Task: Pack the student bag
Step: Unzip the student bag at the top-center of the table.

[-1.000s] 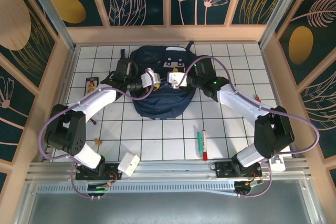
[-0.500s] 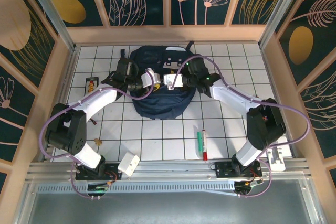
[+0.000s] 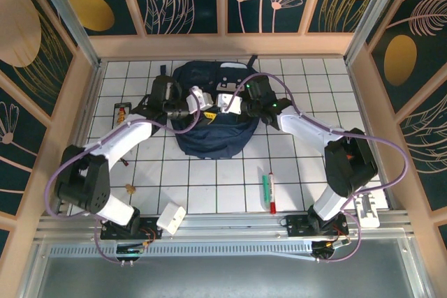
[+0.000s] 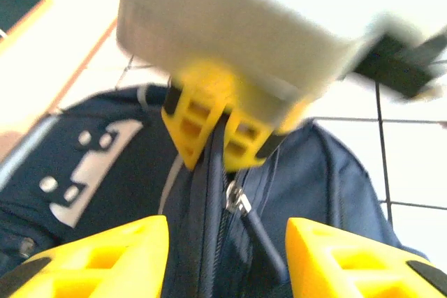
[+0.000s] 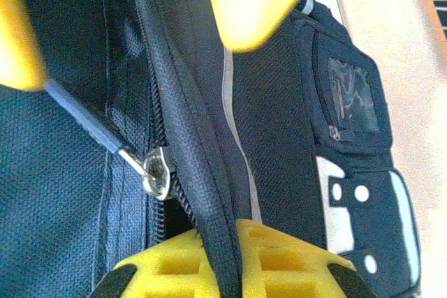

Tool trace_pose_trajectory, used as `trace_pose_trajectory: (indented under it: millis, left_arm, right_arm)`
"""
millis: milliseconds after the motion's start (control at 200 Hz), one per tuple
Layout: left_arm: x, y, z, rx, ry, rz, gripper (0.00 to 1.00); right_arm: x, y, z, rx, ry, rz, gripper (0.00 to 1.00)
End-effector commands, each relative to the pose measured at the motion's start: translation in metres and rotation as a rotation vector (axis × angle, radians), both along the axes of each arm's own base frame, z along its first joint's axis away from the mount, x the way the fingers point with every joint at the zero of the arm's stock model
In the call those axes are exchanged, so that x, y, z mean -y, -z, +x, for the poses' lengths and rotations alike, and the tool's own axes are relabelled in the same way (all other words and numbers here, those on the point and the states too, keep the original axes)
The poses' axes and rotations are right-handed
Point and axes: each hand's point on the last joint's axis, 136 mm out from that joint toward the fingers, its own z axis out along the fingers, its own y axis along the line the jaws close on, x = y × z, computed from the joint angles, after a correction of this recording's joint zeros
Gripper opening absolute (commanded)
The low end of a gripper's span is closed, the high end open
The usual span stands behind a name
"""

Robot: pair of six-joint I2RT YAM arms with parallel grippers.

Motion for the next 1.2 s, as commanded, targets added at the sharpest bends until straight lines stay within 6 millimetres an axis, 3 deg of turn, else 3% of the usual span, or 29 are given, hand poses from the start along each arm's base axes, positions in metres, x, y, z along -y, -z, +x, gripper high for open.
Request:
trace_pose_trajectory:
  millis: [0, 190, 240, 310, 520, 636, 756, 981, 1091, 1196]
  left_arm:
    - [0.000, -0.032, -0.030, -0.023, 0.021, -0.126, 0.48]
    - [-0.001, -0.015, -0.058, -0.155, -0.084, -0.209, 0.41]
    - [-0.004, -0.013, -0.053, -0.194, -0.140, -0.242, 0.43]
    - [-0.012, -0.009, -0.036, -0.234, -0.269, -0.283, 0.56]
    - [-0.014, -0.011, -0.021, -0.214, -0.328, -0.329, 0.56]
    - [-0.009, -0.002, -0.014, -0.227, -0.324, -0.297, 0.52]
    - [-0.005, 0.008, -0.008, -0.248, -0.314, -0.264, 0.42]
    - [0.001, 0.014, -0.008, -0.227, -0.269, -0.255, 0.38]
    - [0.006, 0.017, -0.007, -0.215, -0.231, -0.244, 0.16]
    - [0.008, 0.022, 0.001, -0.213, -0.244, -0.233, 0.16]
  right_arm:
    - [-0.019, -0.044, 0.005, -0.026, 0.031, 0.194, 0.00]
    - [-0.019, -0.044, 0.014, -0.068, 0.089, 0.200, 0.00]
    - [-0.020, -0.045, 0.013, -0.072, 0.087, 0.206, 0.00]
    - [-0.021, -0.044, 0.012, -0.074, 0.083, 0.204, 0.00]
    - [-0.020, -0.044, 0.004, -0.053, 0.057, 0.189, 0.00]
    - [-0.018, -0.042, 0.002, -0.031, 0.056, 0.173, 0.00]
    - [-0.018, -0.045, 0.001, -0.021, 0.052, 0.172, 0.00]
    - [-0.025, -0.045, -0.010, 0.005, 0.002, 0.141, 0.00]
    - [-0.031, -0.040, -0.018, 0.053, -0.020, 0.102, 0.00]
    - [-0.035, -0.038, -0.025, 0.097, -0.039, 0.094, 0.00]
